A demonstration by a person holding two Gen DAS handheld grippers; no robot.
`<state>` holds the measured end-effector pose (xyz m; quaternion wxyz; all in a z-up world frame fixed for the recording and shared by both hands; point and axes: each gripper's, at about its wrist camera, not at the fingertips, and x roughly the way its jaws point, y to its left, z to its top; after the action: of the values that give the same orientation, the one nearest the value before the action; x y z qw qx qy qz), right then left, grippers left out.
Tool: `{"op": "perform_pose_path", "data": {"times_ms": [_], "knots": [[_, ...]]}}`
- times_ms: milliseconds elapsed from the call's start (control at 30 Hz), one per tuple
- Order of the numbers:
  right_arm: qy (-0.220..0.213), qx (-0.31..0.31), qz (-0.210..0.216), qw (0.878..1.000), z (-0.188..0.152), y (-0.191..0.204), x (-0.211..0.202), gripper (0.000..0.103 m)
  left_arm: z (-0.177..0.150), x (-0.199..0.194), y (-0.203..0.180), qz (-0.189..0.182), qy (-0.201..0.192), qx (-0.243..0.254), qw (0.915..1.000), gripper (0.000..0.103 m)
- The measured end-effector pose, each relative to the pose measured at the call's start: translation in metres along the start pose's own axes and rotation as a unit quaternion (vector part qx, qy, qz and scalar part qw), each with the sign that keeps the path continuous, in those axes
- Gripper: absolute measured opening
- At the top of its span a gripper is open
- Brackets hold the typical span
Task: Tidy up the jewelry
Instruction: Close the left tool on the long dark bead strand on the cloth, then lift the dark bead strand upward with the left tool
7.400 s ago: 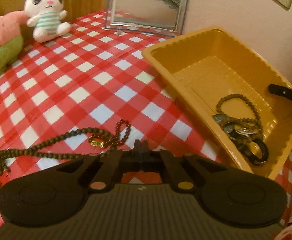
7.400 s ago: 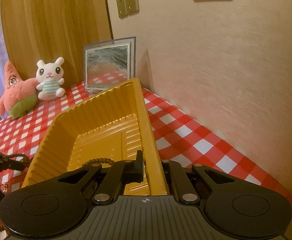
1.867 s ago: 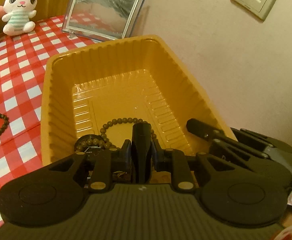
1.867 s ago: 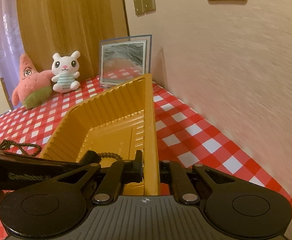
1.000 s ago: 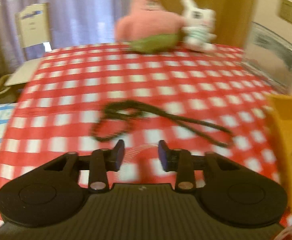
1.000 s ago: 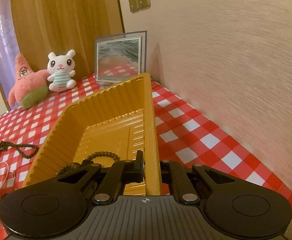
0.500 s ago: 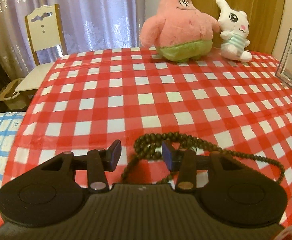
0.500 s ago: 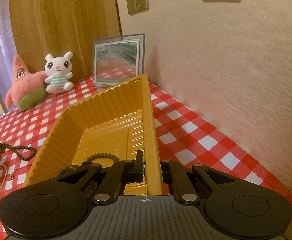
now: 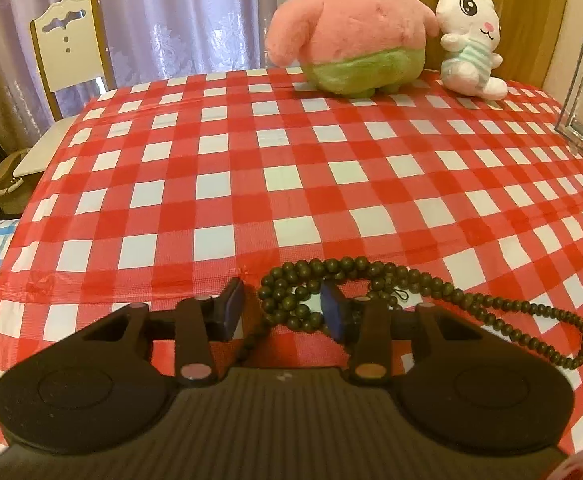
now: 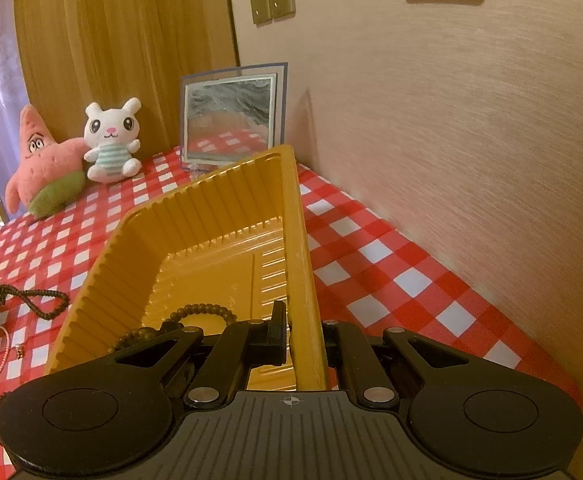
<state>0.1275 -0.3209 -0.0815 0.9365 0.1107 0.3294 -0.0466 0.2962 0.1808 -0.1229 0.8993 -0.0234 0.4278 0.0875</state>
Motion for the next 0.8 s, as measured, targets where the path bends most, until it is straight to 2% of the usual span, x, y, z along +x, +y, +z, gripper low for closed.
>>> {"op": "perform_pose_path", "data": {"times_ms": [67, 100, 367, 567, 800], "knots": [[0.002, 0.0, 0.0, 1.0, 0.0, -0.001, 0.001, 0.006, 0.0, -0.002, 0.0, -0.007, 0.002, 0.004, 1.0, 0.01], [0.002, 0.0, 0.0, 1.0, 0.0, -0.001, 0.002, 0.006, 0.0, -0.002, 0.001, -0.011, 0.004, 0.004, 0.9999, 0.007], [0.005, 0.005, 0.001, 1.0, 0.0, -0.004, 0.003, 0.006, -0.007, -0.02, 0.001, -0.031, 0.015, -0.001, 0.9994, 0.006], [0.003, 0.003, 0.0, 1.0, -0.001, -0.002, 0.002, 0.006, 0.001, -0.069, 0.001, -0.053, -0.029, -0.005, 0.9982, 0.006], [-0.003, 0.0, 0.005, 1.0, 0.0, 0.001, -0.002, 0.006, 0.024, -0.136, -0.005, -0.079, -0.092, 0.005, 0.9926, 0.006]]}}
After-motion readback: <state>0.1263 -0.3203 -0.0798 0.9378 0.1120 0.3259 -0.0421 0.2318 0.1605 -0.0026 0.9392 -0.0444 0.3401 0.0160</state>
